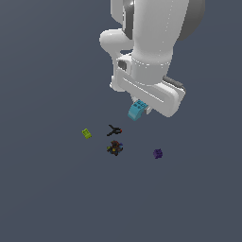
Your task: Pick up a designated object from a clutter of objects.
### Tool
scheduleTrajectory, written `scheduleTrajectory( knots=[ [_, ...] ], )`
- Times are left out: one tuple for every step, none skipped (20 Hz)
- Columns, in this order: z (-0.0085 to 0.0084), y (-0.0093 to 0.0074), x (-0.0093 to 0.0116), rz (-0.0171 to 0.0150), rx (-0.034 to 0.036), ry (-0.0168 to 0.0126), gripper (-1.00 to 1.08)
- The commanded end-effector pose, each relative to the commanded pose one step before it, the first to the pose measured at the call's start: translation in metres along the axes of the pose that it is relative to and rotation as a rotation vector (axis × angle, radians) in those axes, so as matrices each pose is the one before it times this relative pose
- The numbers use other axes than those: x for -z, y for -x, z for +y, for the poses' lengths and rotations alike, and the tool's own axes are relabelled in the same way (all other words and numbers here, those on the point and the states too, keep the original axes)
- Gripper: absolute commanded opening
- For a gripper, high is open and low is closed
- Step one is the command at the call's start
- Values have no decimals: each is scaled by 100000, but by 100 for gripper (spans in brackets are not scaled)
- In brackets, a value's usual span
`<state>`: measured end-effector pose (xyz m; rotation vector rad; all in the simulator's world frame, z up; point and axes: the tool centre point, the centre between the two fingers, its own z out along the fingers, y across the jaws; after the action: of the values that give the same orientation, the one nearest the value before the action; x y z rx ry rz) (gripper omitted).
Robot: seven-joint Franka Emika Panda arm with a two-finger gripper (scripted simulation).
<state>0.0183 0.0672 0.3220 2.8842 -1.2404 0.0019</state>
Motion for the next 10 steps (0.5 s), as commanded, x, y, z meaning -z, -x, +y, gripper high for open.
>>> scheduleTrajectory(
  knots=[
    [-661,1879,2298,68,-73,34,-100],
    [-271,681,830,0,0,0,-100],
    [-260,645,787,0,0,0,-100],
    [-252,609,744,0,0,0,-100],
    [-247,573,701,0,0,0,-100],
    [-232,521,652,-53,25,-37,-100],
    [-227,482,595,0,0,0,-100],
    [-204,425,544,-57,17,-35,-100],
    [-196,398,491,0,0,0,-100],
    [-167,340,440,-58,15,-35,-100]
  ],
)
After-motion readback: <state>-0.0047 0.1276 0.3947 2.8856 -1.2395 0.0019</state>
